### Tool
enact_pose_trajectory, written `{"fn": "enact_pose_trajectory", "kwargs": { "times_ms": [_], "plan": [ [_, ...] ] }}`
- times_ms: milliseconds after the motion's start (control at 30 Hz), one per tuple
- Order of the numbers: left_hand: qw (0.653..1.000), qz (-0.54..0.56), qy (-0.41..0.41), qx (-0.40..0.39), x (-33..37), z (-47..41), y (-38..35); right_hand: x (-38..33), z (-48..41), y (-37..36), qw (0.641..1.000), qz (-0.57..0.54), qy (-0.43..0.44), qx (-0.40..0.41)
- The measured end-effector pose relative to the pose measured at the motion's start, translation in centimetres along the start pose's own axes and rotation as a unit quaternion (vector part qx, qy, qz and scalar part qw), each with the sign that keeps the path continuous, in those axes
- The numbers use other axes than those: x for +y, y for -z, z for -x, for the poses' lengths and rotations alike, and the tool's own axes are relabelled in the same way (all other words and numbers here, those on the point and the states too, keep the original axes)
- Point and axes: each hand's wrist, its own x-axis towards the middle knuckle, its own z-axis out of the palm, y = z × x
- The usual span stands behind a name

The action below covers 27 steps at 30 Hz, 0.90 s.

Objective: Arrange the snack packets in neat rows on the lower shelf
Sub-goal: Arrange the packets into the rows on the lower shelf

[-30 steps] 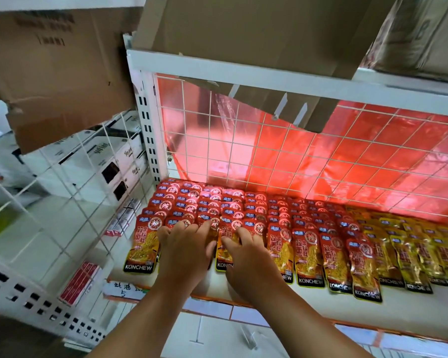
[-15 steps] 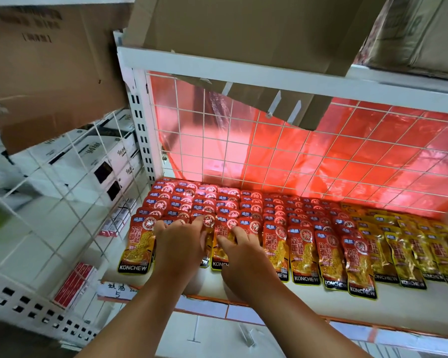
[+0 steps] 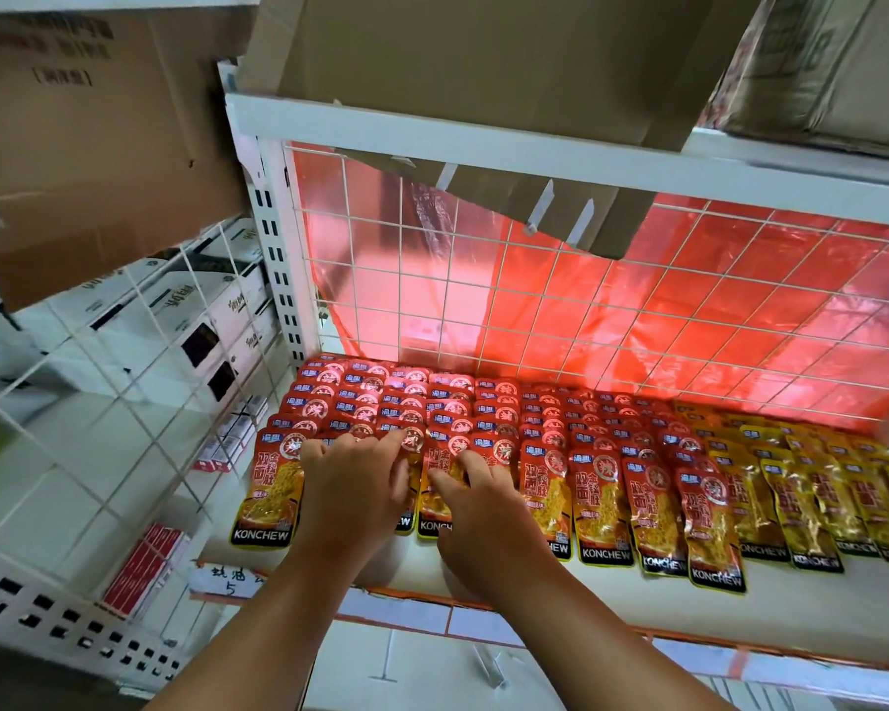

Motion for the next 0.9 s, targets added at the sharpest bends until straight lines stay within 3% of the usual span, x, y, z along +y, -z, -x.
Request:
{"fn": "enact_pose_trajectory", "kwargs": {
  "times_ms": [267,467,700,900],
  "plan": [
    [0.996,0.025,-0.035,0.073,-0.2,0.6,-0.9,0.8,-0.1,1.2,0.999,-0.032,0.013,0.027],
    [0.993,0.081,-0.051,0.073,2.8,-1.3,1.8,3.0,-0.2,5.2,0.998,-0.014,0.031,0.055],
    [0.989,0.107,-0.076,0.068,9.8,-3.8,5.1,8.0,2.2,12.8,0.988,-0.008,0.037,0.149],
    [0.980,0.127,-0.134,0.077,20.3,-5.2,9.7,15.2,7.6,20.4,0.977,0.003,0.021,0.214]
  ]
}}
